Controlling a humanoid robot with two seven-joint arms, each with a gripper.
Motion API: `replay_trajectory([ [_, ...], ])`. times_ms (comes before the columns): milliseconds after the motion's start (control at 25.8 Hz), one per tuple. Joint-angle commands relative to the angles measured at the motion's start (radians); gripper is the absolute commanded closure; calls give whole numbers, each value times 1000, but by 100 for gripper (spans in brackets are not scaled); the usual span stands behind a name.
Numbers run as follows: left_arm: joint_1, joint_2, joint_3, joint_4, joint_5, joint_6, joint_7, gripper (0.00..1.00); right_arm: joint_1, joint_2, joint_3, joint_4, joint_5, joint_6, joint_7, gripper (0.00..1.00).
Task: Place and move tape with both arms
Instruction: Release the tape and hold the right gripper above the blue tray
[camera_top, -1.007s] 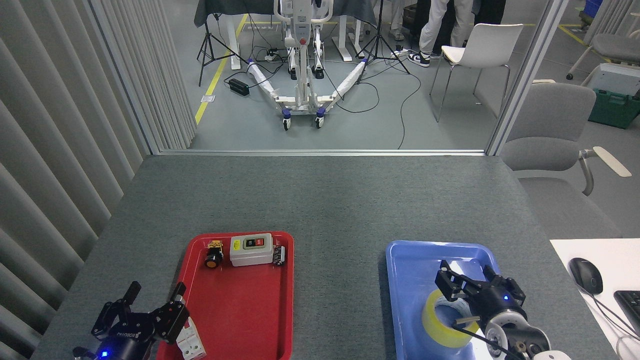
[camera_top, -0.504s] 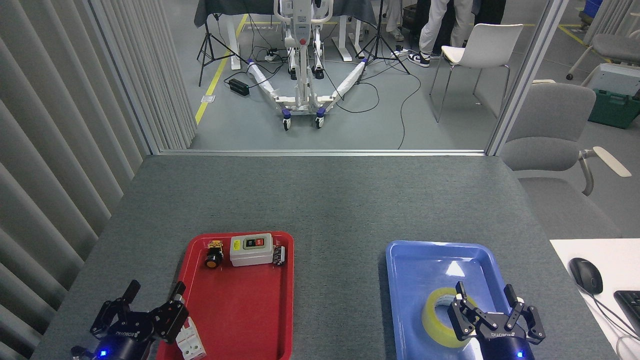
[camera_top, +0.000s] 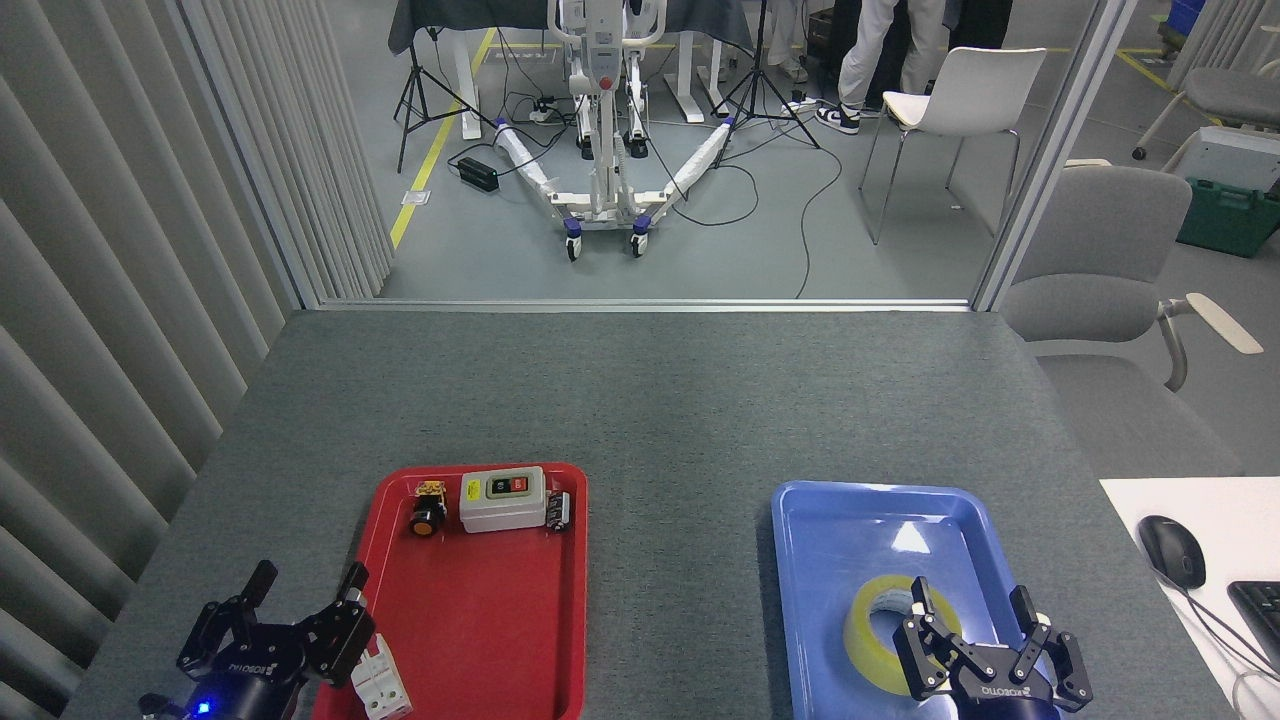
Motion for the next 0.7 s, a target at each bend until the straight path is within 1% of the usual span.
replay_trajectory([
  [0,0,-2,0,16,0,4,0,1,16,11,0,-12,-7,1,0,0],
  [77,0,-2,0,36,-2,3,3,1,26,23,0,-18,-10,-1,-1,0],
  [232,-3,-3,-1,40,-2,3,10,1,53,28,0,-37,-12,-1,0,0],
  [426,-3,-3,-5,62,-26,14,25,1,53,32,0,-41,-10,-2,2,0],
  [504,-1,-3,-6,68,-48,18,59,1,53,32,0,-41,-10,-2,3,0],
  [542,-1,-5,-8,71,-71,24,94,1,53,32,0,-40,-10,-2,3,0],
  [658,-1,-9,-12,105,-140,75,178,1,54,29,0,-40,-10,-2,5,0],
])
